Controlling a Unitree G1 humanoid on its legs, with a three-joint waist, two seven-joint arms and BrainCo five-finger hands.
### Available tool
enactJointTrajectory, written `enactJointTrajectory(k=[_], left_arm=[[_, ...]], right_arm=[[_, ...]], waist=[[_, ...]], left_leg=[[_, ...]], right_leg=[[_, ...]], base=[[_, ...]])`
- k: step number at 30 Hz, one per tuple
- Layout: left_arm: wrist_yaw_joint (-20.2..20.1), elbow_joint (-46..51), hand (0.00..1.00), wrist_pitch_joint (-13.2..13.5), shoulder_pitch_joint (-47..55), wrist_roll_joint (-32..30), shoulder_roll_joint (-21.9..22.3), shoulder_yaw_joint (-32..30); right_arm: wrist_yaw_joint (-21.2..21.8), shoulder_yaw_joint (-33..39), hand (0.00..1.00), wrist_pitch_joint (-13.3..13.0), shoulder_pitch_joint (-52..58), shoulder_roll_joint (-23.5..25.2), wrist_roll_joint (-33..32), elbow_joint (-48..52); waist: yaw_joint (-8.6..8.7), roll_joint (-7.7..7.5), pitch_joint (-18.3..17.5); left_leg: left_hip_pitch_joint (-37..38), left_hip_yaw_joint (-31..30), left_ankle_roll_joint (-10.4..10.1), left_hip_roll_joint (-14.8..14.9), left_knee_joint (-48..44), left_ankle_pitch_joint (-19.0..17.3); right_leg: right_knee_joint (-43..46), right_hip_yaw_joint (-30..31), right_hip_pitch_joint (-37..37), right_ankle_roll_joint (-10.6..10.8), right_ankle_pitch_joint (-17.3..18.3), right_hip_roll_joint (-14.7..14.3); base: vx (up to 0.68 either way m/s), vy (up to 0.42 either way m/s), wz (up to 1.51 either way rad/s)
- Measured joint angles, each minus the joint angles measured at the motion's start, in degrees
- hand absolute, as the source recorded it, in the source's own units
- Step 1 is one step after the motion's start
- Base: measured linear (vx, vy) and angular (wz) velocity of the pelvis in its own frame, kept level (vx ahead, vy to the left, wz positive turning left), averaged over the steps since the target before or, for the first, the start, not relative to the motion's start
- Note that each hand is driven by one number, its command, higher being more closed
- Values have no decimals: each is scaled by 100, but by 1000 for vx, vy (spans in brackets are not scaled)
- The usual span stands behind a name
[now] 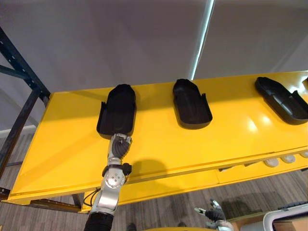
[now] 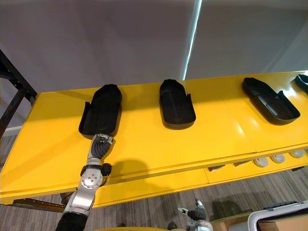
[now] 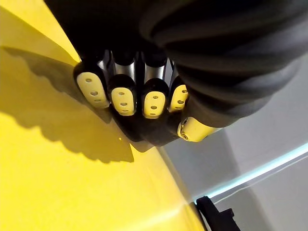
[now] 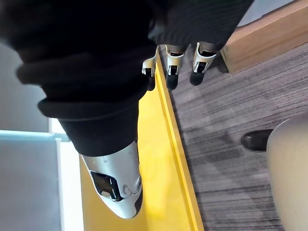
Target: Walk over and take plastic housings, then place them on the shelf
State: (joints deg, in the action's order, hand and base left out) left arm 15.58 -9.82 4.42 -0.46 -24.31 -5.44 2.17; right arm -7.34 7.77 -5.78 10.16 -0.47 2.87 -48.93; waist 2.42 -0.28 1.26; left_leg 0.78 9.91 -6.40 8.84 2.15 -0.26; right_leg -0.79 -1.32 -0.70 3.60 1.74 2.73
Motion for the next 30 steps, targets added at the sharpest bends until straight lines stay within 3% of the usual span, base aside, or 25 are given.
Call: enactJointTrajectory(k=[13,16,19,22,25,27,30], left_arm=[[67,111,100,1,-81,152,-85,28],[66,715,100,52,9,410,-96,69],[81,2118,100,361,321,693,-195,28],[262,3096,100,716,522,866,-203,-324],[704,3741,100,1061,877,1061,-70,-1088],[1032,3762,100,1207,1124,1326,162,-1828],[1413,3722,100,1205,1471,1652,445,-2612]], right_arm=[[-8,-162,0,0,1,-2,1,-29],[-13,-161,0,-4,-14,-1,-1,-70],[-18,-157,0,-25,-128,-13,-5,-334],[-18,-160,0,-33,-177,-14,-6,-419],[-24,-158,0,-50,-185,-74,-7,-433],[-30,-144,0,-59,-188,-126,-8,-523],[-50,-57,0,-40,-183,-100,-8,-579]], waist=[[35,-79,-4],[27,-78,-3],[-16,-89,6],[-28,-83,20],[-93,-19,73],[-216,6,86],[-350,-13,99]], left_leg=[[-6,-40,14,-62,212,154],[-14,-135,33,-93,256,189],[-41,-209,30,-94,223,197],[-56,-294,28,-104,166,191],[-31,-438,27,-94,90,176],[-11,-500,40,-87,78,167],[-16,-538,46,-77,56,163]], right_leg=[[-165,-44,49,12,-125,32],[-193,-169,-30,14,-124,56],[-133,-188,-47,41,-93,60],[-100,-206,-100,50,-7,72],[180,-297,-102,35,186,66],[294,-335,-110,20,264,58],[389,-395,-111,15,330,55]], base=[[-25,2,1],[41,7,17],[7,4,14],[-28,-2,16],[-47,-13,20],[-47,-17,14],[-23,-13,17]])
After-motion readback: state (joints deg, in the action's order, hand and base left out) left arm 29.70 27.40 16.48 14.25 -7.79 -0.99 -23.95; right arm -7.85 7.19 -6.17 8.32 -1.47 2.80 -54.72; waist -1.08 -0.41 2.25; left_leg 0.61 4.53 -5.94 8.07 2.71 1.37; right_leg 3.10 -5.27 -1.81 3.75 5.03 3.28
